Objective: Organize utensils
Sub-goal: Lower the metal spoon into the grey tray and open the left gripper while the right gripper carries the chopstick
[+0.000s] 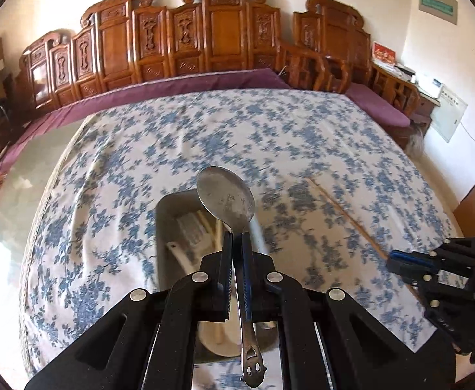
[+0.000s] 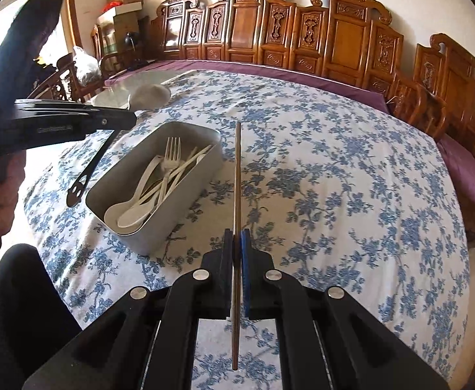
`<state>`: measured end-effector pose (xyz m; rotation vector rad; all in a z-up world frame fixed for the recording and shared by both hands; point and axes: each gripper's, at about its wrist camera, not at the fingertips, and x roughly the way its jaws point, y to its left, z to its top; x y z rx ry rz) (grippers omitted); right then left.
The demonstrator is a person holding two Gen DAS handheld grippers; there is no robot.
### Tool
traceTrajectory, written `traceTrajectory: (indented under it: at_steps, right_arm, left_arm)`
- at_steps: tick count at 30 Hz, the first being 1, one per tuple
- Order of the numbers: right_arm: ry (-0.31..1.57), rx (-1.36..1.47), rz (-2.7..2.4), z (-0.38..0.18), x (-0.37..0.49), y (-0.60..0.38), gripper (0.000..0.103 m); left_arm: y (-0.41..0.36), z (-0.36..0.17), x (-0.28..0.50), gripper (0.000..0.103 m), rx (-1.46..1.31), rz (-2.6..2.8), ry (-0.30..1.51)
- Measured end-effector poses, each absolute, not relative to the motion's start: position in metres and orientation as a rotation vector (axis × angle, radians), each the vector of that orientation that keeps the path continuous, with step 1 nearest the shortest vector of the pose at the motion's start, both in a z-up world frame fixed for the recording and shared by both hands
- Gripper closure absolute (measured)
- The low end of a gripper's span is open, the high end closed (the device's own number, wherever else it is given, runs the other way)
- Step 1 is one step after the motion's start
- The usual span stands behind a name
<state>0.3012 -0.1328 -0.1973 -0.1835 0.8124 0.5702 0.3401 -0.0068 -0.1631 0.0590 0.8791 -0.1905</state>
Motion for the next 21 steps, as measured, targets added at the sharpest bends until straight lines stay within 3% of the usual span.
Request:
traceTrajectory:
  at_steps: [21]
  right_arm:
    - [0.838,-0.153,0.594,-0.214,0.31,-0.127,0.097]
  left_arm:
    - [0.022,-0.247,0.391,0.098,0.04,-0.125,1.02]
